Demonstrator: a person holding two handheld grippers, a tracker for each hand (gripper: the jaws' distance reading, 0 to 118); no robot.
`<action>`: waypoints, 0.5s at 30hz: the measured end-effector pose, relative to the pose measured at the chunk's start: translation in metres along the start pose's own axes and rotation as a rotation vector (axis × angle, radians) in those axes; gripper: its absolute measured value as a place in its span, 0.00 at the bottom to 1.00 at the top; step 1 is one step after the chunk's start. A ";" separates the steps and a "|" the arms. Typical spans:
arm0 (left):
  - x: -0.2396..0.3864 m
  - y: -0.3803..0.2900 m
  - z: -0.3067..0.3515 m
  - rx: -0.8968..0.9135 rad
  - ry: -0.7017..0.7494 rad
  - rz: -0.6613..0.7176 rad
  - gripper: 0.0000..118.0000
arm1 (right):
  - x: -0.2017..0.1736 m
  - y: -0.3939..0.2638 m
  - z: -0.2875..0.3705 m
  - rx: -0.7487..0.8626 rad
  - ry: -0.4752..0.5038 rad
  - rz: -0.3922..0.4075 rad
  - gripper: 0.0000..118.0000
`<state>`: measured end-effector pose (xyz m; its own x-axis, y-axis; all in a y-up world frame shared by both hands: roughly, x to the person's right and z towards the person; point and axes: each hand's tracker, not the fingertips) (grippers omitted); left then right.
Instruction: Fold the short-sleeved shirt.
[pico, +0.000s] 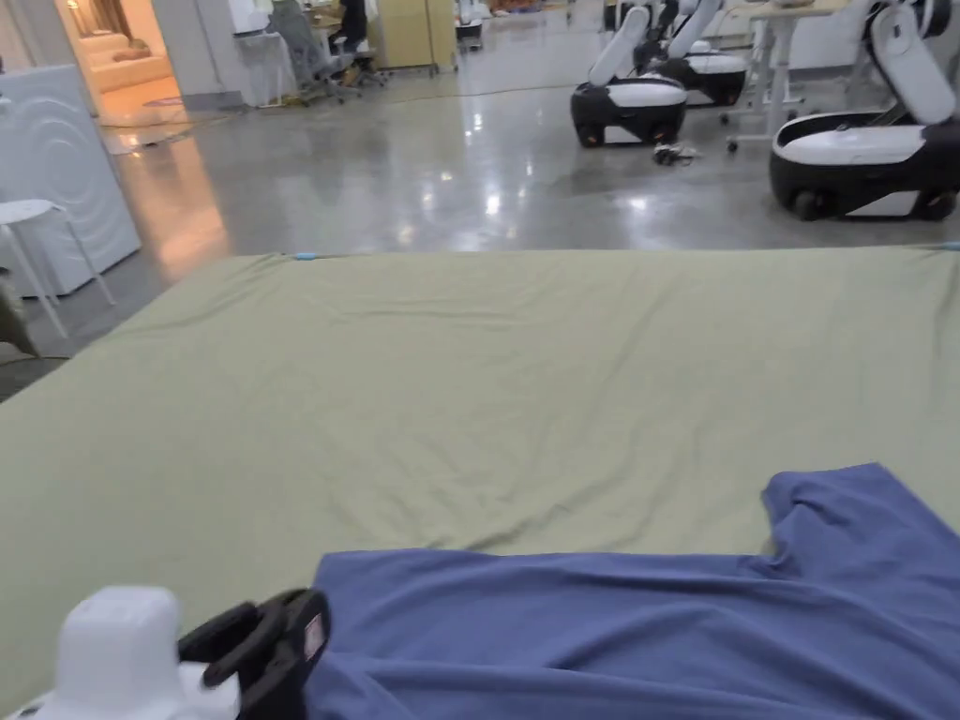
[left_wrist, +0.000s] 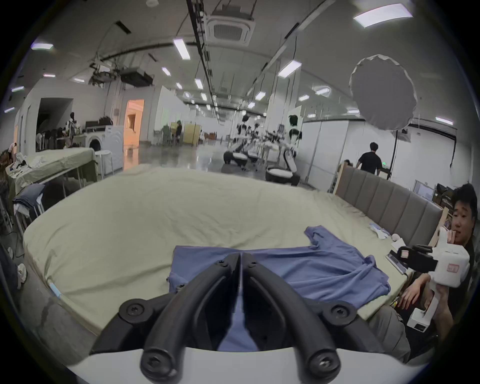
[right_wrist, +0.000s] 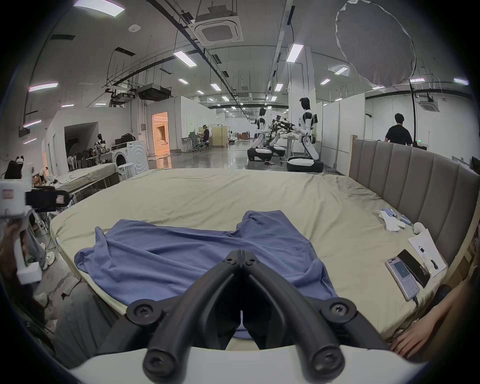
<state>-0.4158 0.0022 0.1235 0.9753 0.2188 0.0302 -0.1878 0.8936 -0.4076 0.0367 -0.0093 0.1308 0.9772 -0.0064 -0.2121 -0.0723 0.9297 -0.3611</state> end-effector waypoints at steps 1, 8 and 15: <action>-0.009 0.006 -0.013 -0.031 -0.014 0.012 0.47 | 0.003 -0.002 -0.002 -0.006 0.006 -0.014 0.00; -0.082 0.037 -0.173 -0.383 0.056 0.156 0.53 | 0.027 -0.016 -0.015 -0.078 0.011 -0.101 0.00; -0.105 0.016 -0.270 -0.655 0.211 0.085 0.46 | 0.049 -0.028 -0.009 -0.122 -0.045 -0.167 0.00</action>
<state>-0.4895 -0.1119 -0.1325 0.9746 0.1371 -0.1770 -0.2201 0.4414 -0.8699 0.0847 -0.0388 0.1217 0.9854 -0.1372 -0.1004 0.0701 0.8658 -0.4954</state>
